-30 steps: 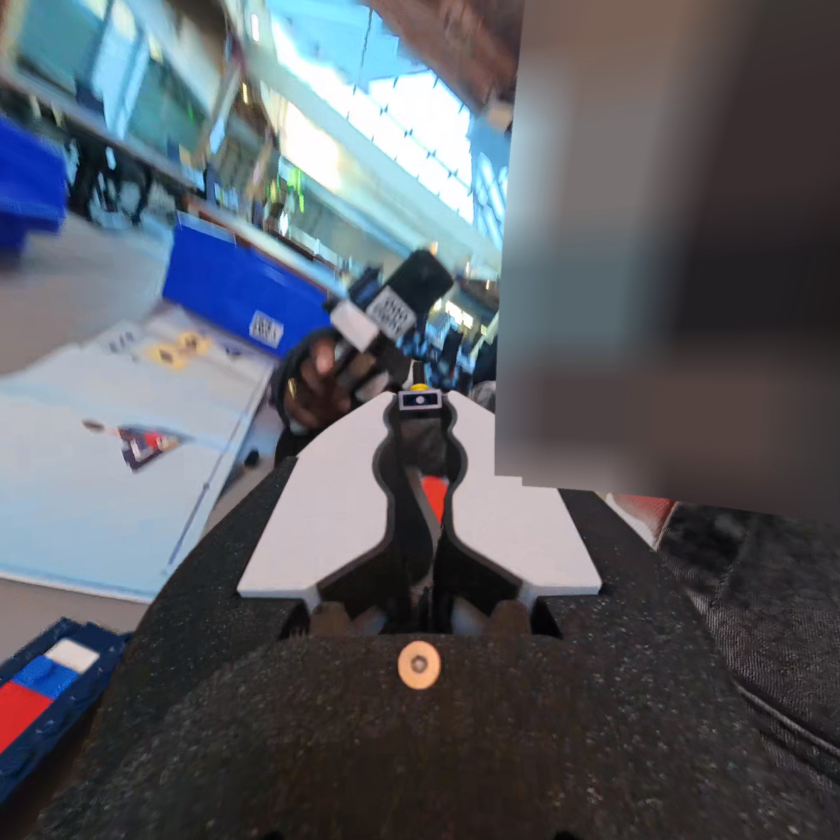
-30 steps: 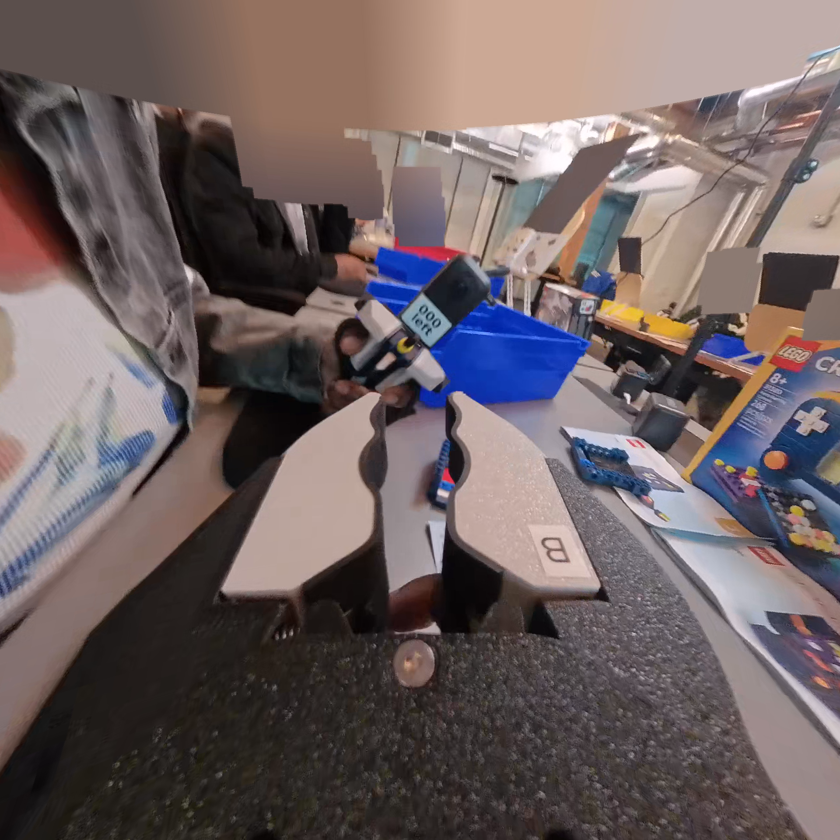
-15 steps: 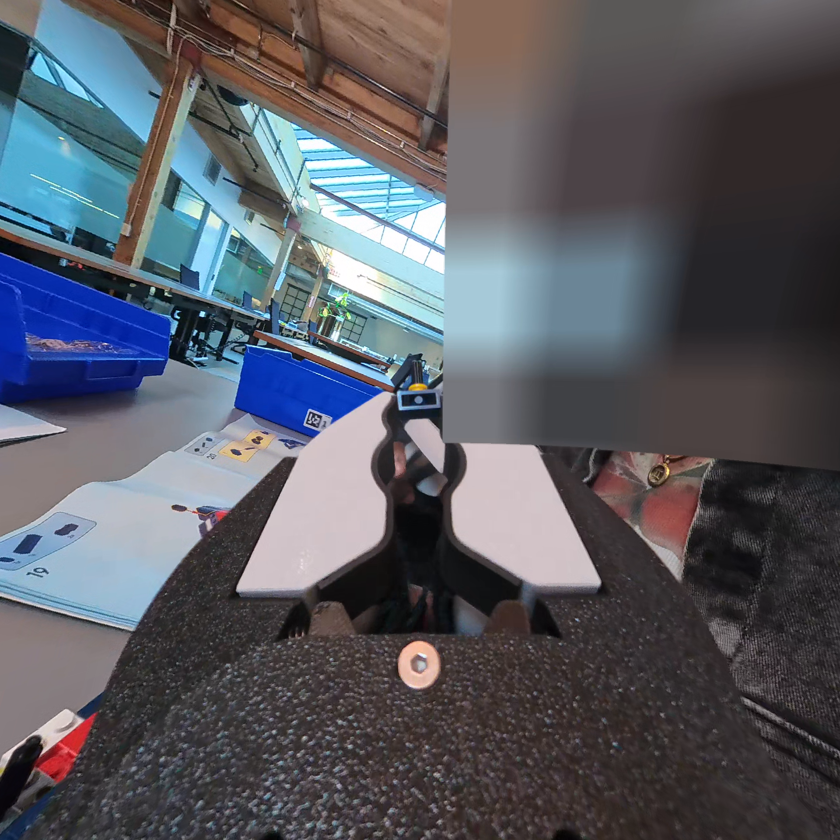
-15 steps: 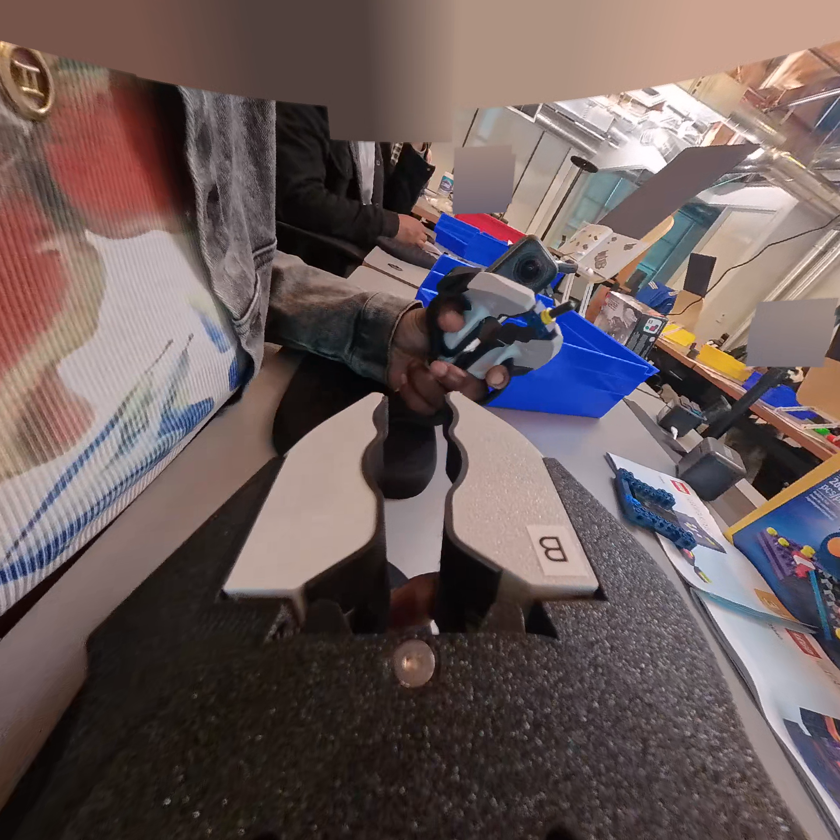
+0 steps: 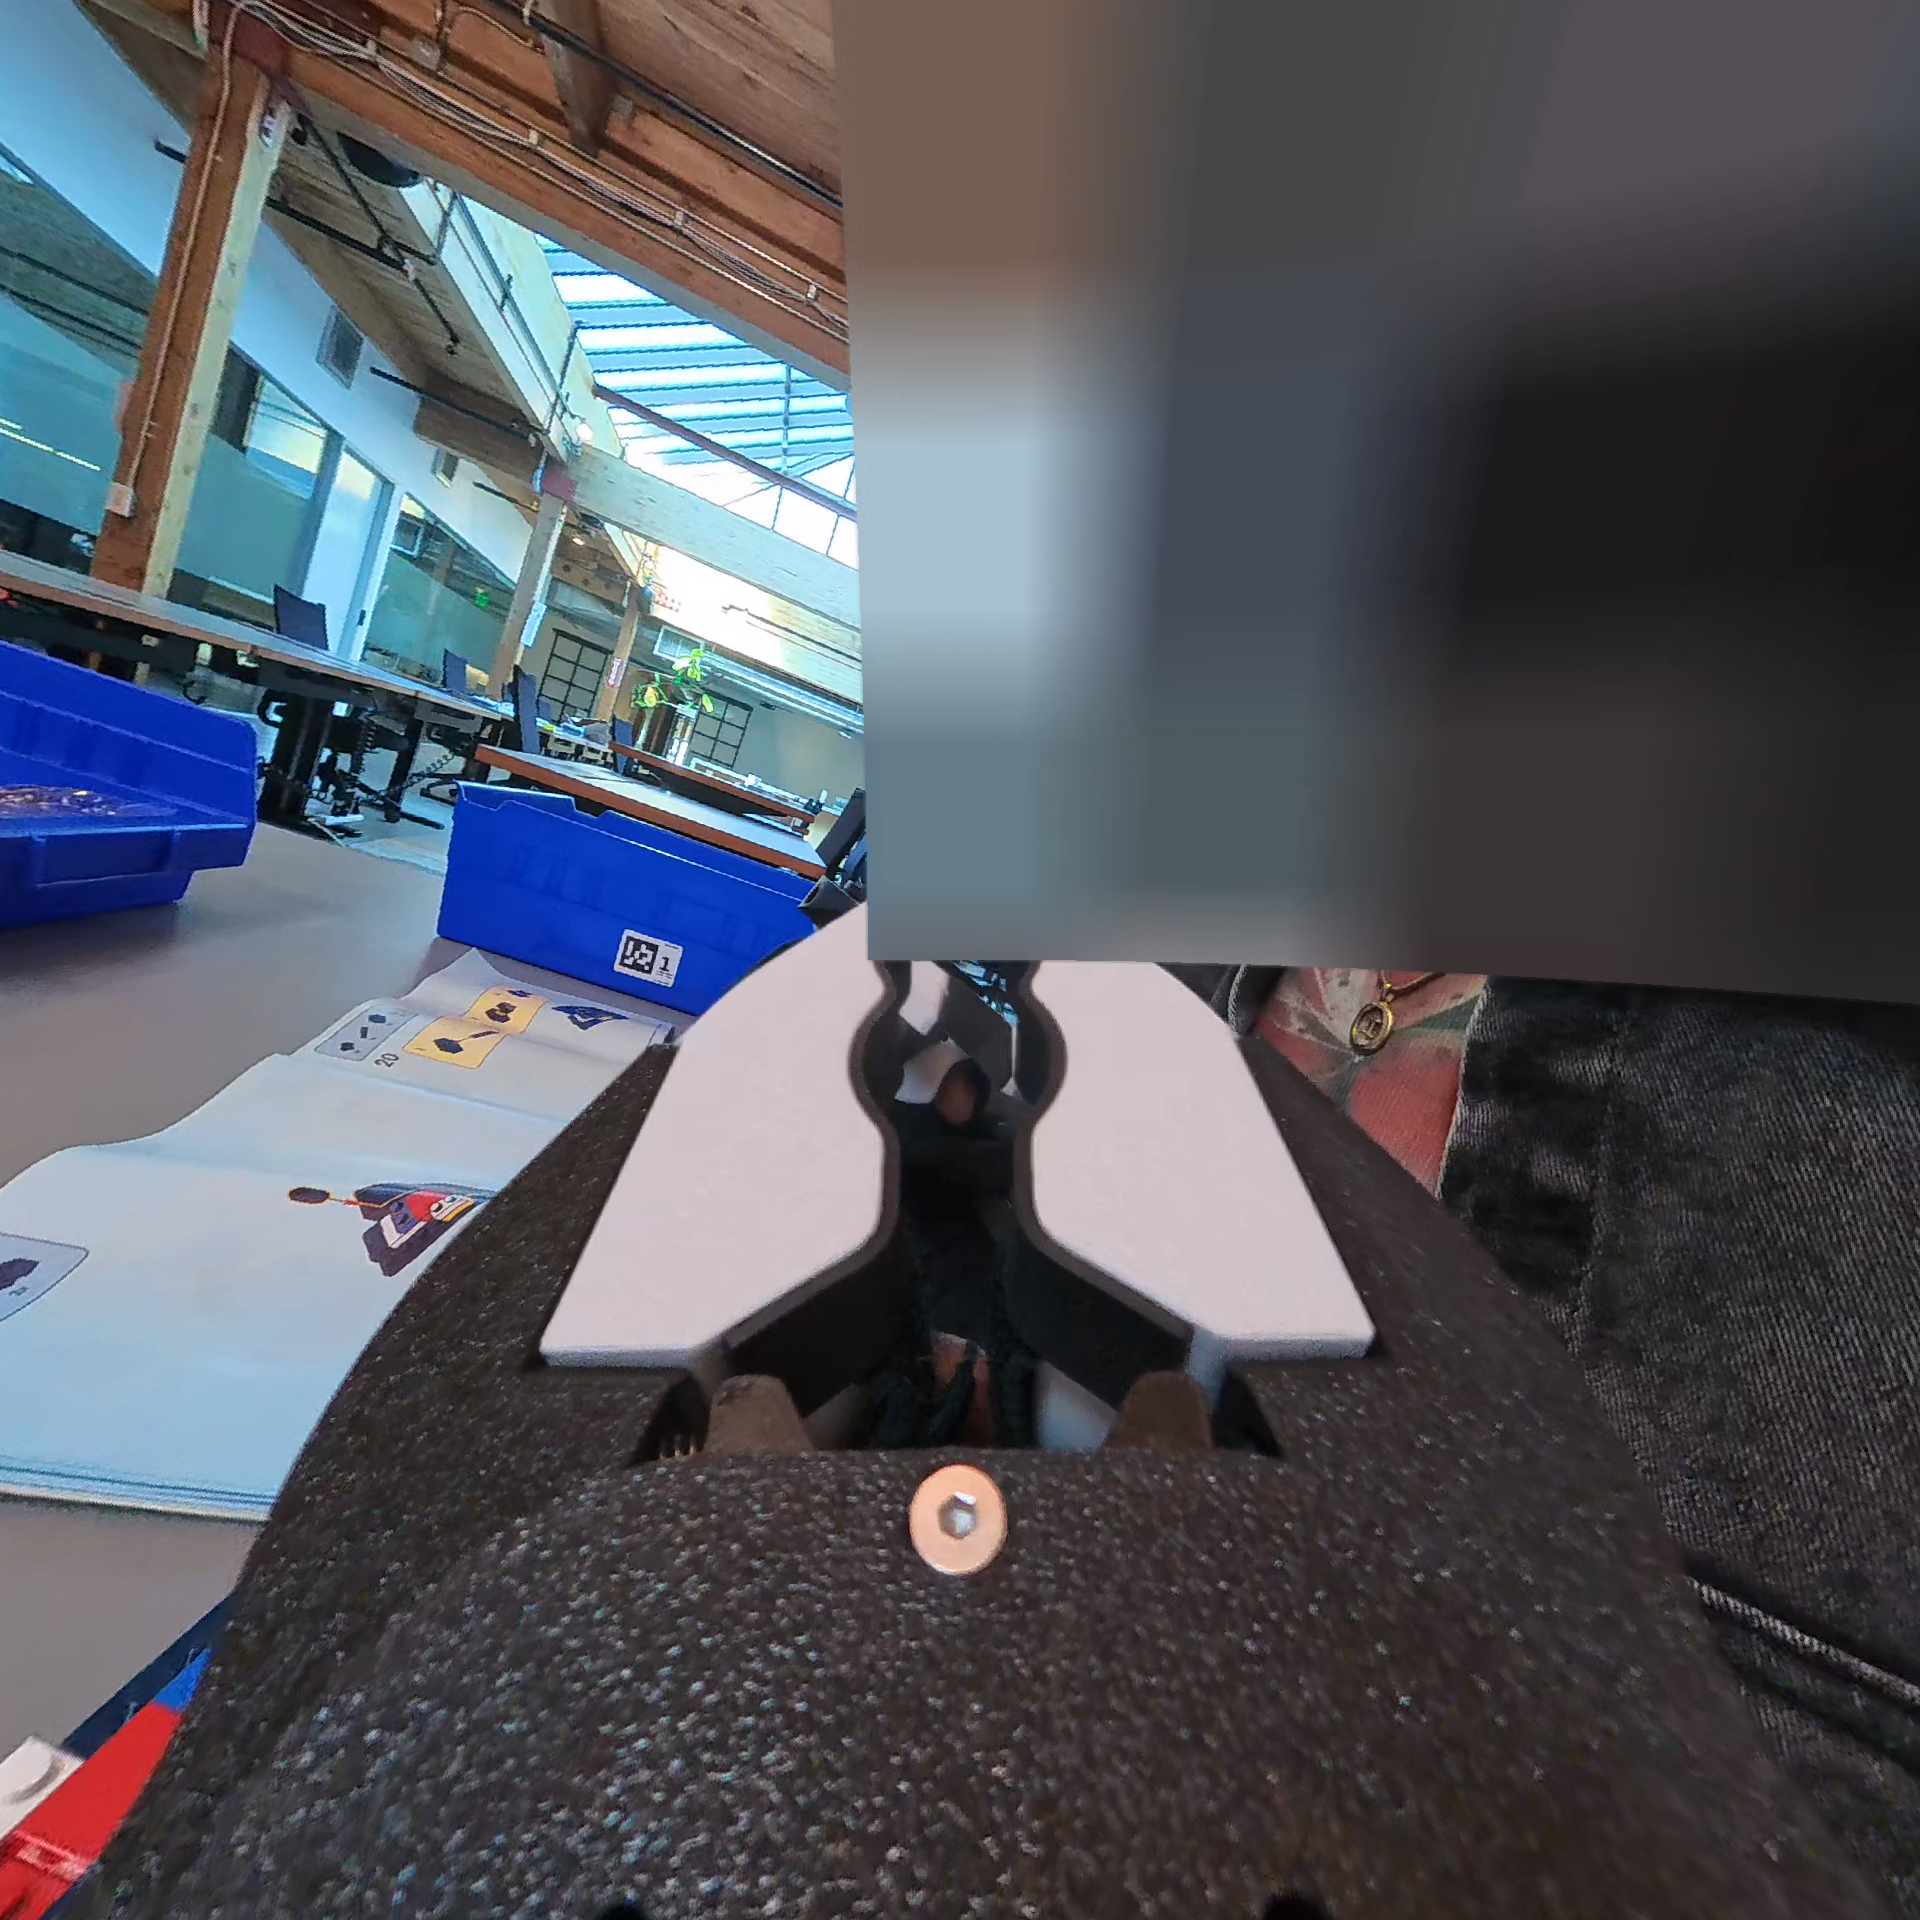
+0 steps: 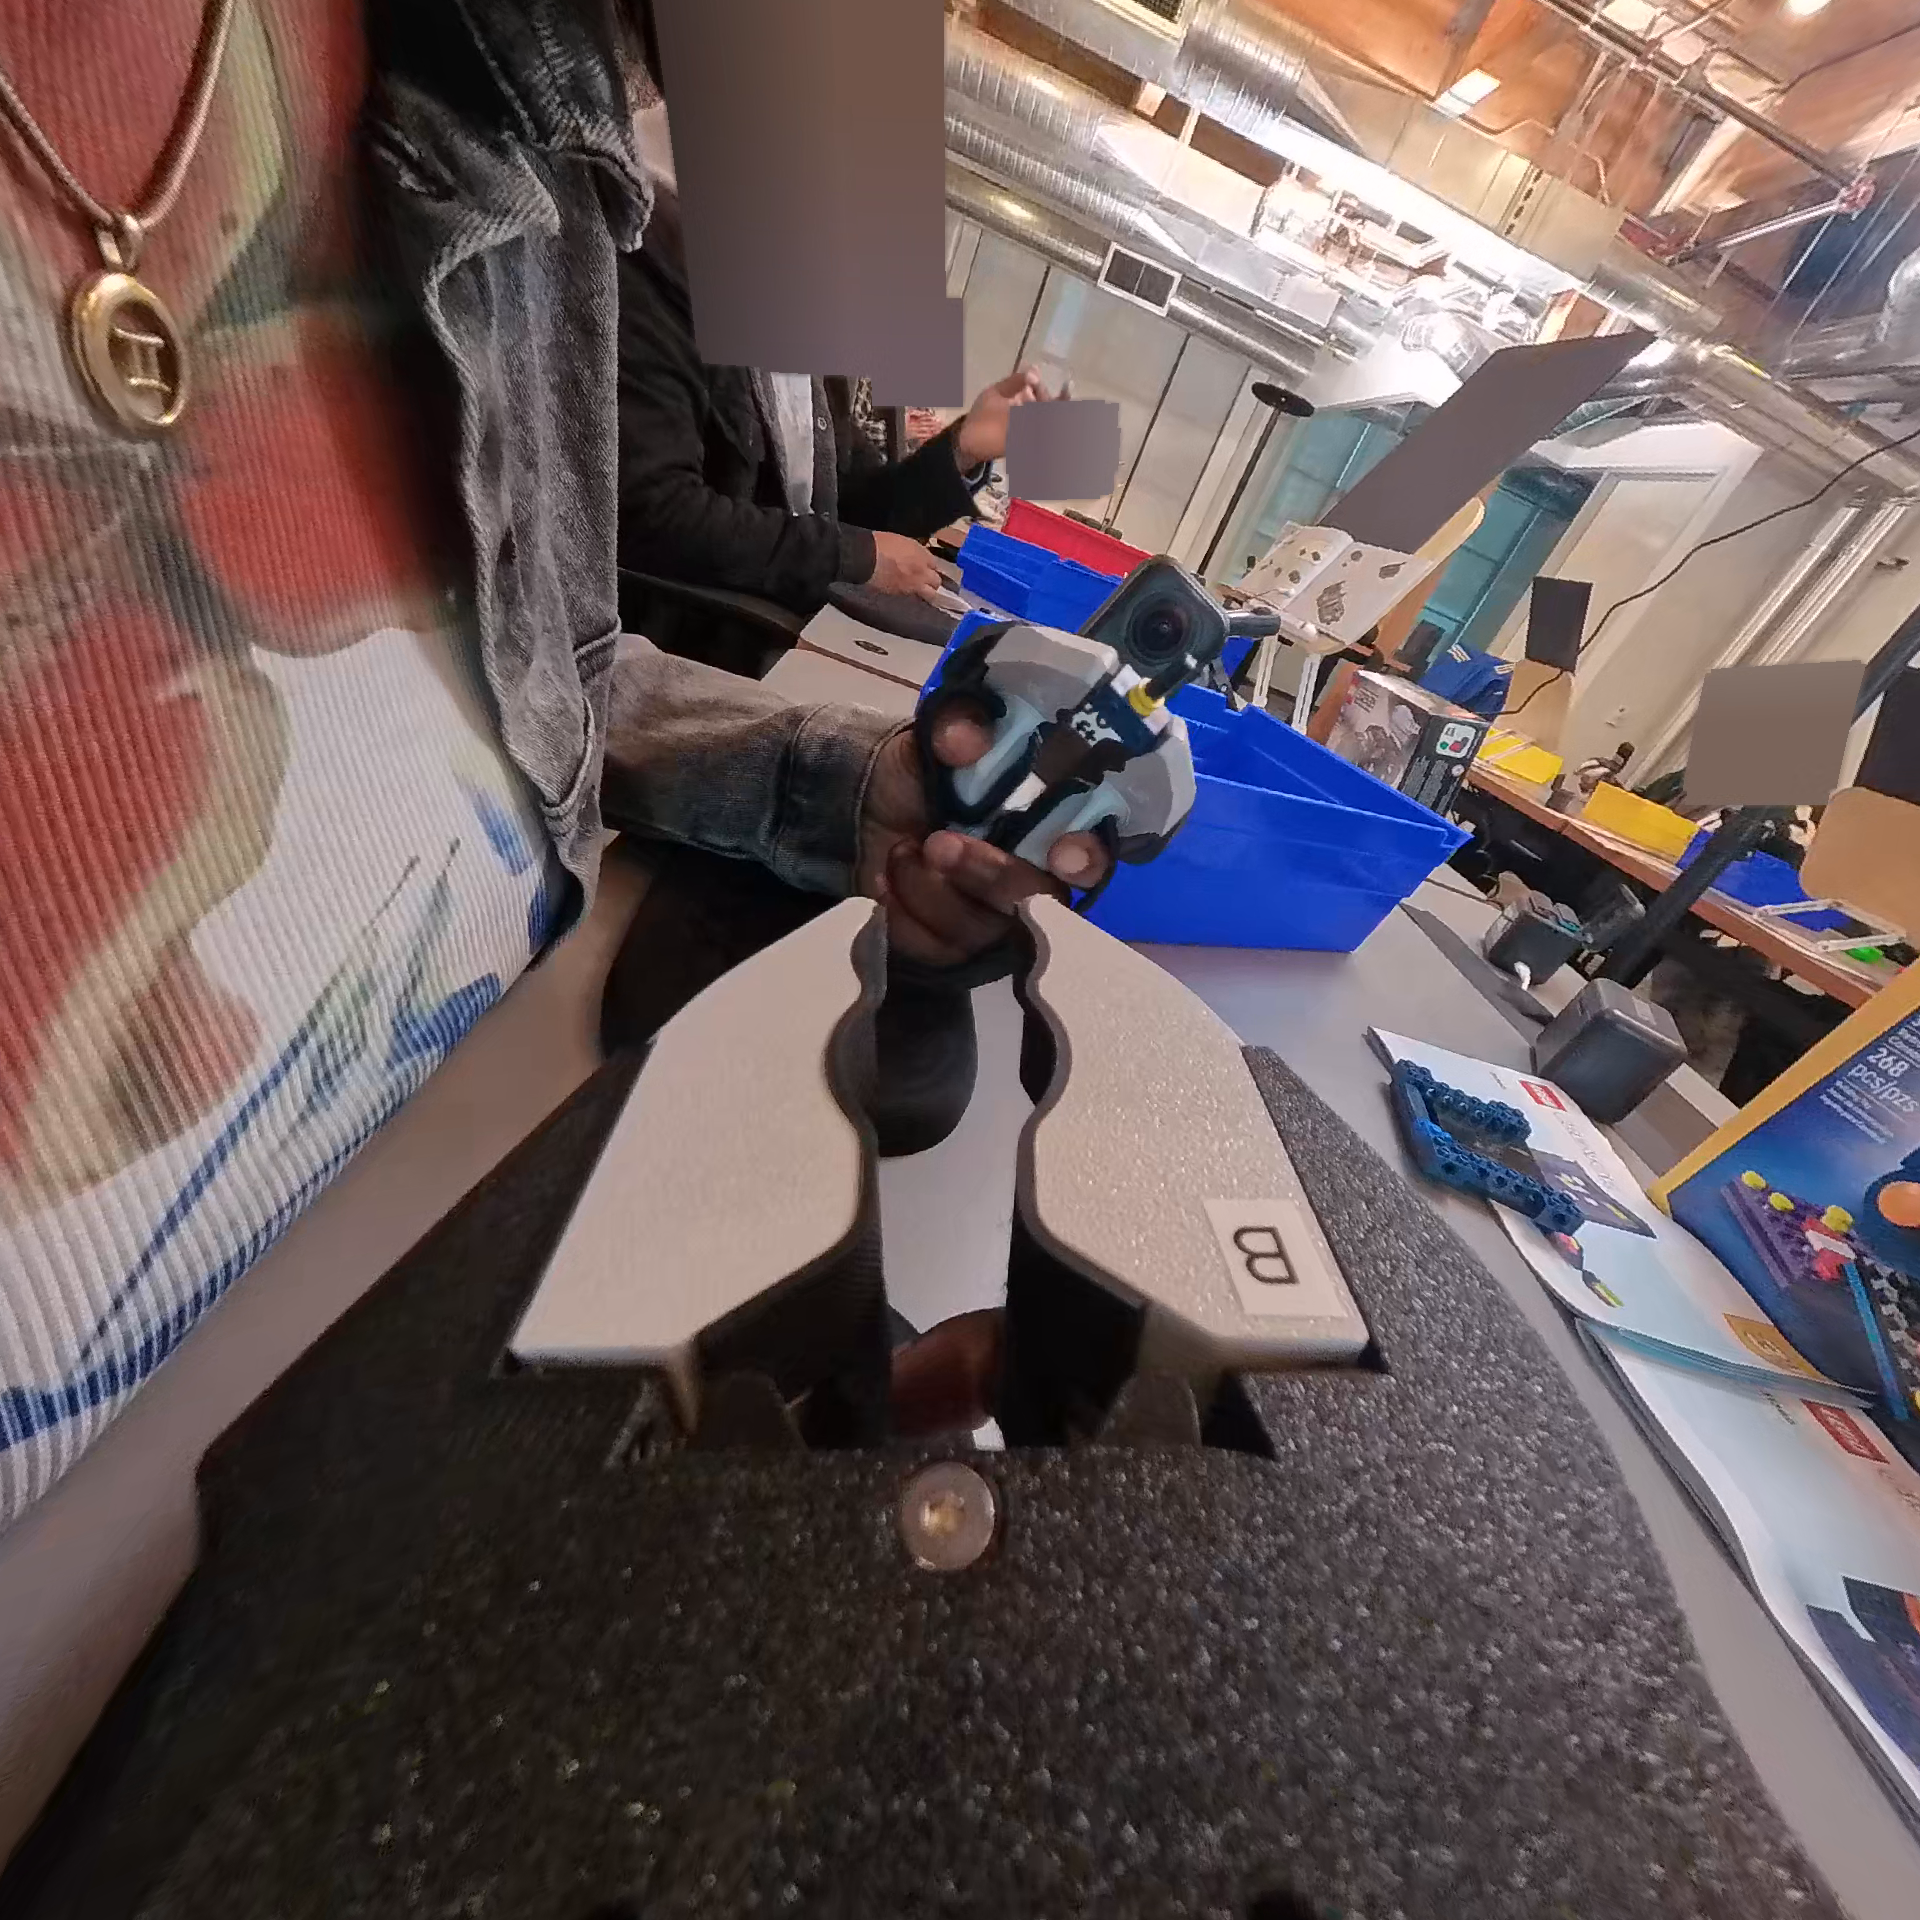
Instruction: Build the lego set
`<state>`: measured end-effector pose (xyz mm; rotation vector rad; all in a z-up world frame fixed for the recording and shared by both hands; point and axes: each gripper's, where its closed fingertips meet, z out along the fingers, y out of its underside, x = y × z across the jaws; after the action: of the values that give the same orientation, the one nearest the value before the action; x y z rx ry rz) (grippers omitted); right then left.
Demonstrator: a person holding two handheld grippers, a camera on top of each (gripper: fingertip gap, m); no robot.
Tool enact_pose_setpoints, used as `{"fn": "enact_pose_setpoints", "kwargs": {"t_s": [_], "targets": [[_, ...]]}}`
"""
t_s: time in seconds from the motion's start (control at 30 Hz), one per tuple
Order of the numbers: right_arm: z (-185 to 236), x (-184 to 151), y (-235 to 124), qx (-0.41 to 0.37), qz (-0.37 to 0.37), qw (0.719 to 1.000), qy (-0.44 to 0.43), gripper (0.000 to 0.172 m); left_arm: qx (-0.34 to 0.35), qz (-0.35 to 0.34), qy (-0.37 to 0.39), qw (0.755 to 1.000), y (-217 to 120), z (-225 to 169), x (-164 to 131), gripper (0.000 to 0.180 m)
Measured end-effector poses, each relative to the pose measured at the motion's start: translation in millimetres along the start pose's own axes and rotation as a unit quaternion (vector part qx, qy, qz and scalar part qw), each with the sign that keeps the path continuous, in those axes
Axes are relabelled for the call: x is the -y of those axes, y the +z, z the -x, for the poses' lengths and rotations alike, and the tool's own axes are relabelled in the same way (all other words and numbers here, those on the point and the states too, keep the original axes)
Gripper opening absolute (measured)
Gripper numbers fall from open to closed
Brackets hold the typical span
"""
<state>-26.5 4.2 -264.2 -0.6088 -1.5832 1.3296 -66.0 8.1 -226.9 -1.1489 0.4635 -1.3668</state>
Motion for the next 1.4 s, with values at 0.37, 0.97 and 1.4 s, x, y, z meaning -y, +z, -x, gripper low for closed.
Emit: {"fn": "enact_pose_setpoints", "kwargs": {"t_s": [0.37,0.97,1.4], "targets": [[-6,1,-2,-0.012,-0.007,1.0,0.015,0.023,0.0,0.004,0.002,1.0,1,0,-1,0.016],[-8,1,-2,-0.015,-0.009,1.0,0.021,0.024,0.082,-0.008,0.122,0.989,-4,13,10,0.017],[-50,-30,11,-0.005,0.104,0.987,0.126,0.032,0.219,-0.151,0.238,0.934,-46,18,68,0.016]]}}
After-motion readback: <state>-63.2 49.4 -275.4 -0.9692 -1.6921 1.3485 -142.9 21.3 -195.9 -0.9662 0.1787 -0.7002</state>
